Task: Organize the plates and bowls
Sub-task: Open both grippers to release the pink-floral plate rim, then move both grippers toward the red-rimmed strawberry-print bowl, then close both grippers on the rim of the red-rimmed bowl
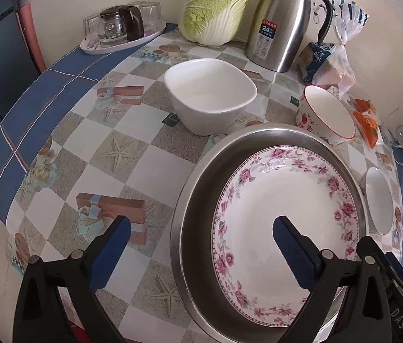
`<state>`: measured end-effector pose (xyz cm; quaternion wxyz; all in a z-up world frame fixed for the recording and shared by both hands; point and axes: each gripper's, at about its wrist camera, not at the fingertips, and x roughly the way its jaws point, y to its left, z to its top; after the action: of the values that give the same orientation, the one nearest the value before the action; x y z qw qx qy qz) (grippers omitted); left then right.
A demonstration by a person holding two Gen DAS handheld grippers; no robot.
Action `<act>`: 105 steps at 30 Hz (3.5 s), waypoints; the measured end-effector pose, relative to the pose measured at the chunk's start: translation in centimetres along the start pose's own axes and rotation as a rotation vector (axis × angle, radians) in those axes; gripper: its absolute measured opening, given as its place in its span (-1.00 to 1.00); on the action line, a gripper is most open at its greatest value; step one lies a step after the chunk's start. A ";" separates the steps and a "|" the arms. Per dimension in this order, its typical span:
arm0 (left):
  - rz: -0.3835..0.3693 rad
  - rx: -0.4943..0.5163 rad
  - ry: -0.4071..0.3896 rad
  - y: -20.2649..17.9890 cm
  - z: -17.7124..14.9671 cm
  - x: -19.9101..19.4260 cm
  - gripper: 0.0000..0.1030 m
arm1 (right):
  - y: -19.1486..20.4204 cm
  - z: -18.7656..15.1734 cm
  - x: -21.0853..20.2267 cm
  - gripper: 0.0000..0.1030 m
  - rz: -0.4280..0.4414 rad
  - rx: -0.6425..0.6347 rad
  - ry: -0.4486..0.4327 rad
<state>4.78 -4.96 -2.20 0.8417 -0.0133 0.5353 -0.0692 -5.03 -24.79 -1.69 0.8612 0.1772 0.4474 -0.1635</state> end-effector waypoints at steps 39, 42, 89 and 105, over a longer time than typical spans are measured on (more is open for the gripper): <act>-0.008 0.147 -0.176 -1.9 7.7 -1.7 0.94 | -0.1 7.2 -3.7 1.00 0.123 0.033 -0.098; -0.027 0.178 -0.170 -2.1 9.0 -1.4 0.94 | 0.5 9.1 -4.0 1.00 0.130 0.011 -0.104; -0.210 0.314 0.222 -14.6 17.4 13.1 -0.38 | 0.1 17.9 15.9 -0.09 -0.079 -0.047 0.283; -0.258 0.265 0.315 -15.2 15.2 15.8 -0.81 | 0.4 17.2 17.9 -0.77 -0.016 -0.066 0.304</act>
<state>23.54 -22.88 -8.41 0.7265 0.0401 0.6400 -0.2472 17.24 -34.39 -7.23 0.7877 0.1681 0.5789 -0.1268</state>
